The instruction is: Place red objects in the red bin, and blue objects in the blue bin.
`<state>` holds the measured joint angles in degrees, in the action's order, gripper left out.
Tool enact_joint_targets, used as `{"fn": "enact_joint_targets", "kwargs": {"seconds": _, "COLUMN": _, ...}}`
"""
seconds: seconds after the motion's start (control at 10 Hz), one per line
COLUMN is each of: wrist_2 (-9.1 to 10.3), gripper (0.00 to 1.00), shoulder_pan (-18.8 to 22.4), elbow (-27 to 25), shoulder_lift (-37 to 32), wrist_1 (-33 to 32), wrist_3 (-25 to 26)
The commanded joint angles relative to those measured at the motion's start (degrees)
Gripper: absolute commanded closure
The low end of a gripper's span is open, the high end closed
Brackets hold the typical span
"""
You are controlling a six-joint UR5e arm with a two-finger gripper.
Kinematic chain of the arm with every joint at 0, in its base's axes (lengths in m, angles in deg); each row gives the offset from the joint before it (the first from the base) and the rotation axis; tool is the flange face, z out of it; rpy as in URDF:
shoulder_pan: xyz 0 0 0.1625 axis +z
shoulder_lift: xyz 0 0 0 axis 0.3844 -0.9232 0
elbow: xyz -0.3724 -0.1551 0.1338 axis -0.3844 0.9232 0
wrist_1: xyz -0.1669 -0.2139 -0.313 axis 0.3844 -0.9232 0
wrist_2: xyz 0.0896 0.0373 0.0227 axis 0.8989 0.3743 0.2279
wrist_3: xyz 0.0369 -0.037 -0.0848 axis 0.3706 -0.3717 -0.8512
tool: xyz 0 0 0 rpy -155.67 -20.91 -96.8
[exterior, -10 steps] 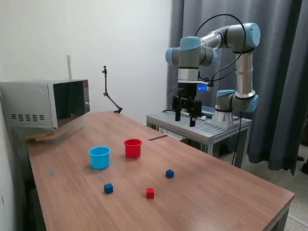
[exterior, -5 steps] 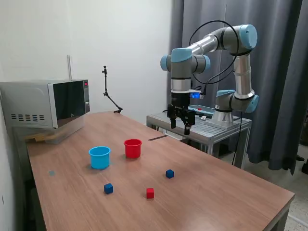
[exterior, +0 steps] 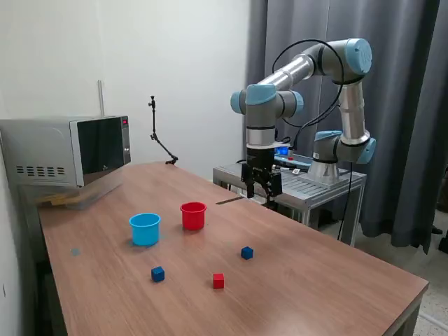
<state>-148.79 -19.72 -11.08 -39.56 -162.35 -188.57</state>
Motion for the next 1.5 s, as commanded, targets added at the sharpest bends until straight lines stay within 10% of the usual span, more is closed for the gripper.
{"fn": "enact_joint_targets", "kwargs": {"seconds": 0.0, "wrist_2": 0.04, "gripper": 0.0, "shoulder_pan": 0.3, "elbow": -1.8, "shoulder_lift": 0.3, "wrist_1": -2.8, "wrist_3": 0.1}}
{"fn": "enact_joint_targets", "kwargs": {"seconds": 1.0, "wrist_2": 0.48, "gripper": 0.0, "shoulder_pan": 0.3, "elbow": -5.7, "shoulder_lift": 3.4, "wrist_1": -9.3, "wrist_3": -0.1}}
{"fn": "enact_joint_targets", "kwargs": {"seconds": 1.4, "wrist_2": 3.73, "gripper": 0.0, "shoulder_pan": 0.2, "elbow": -6.6, "shoulder_lift": 4.6, "wrist_1": -11.5, "wrist_3": -0.4}}
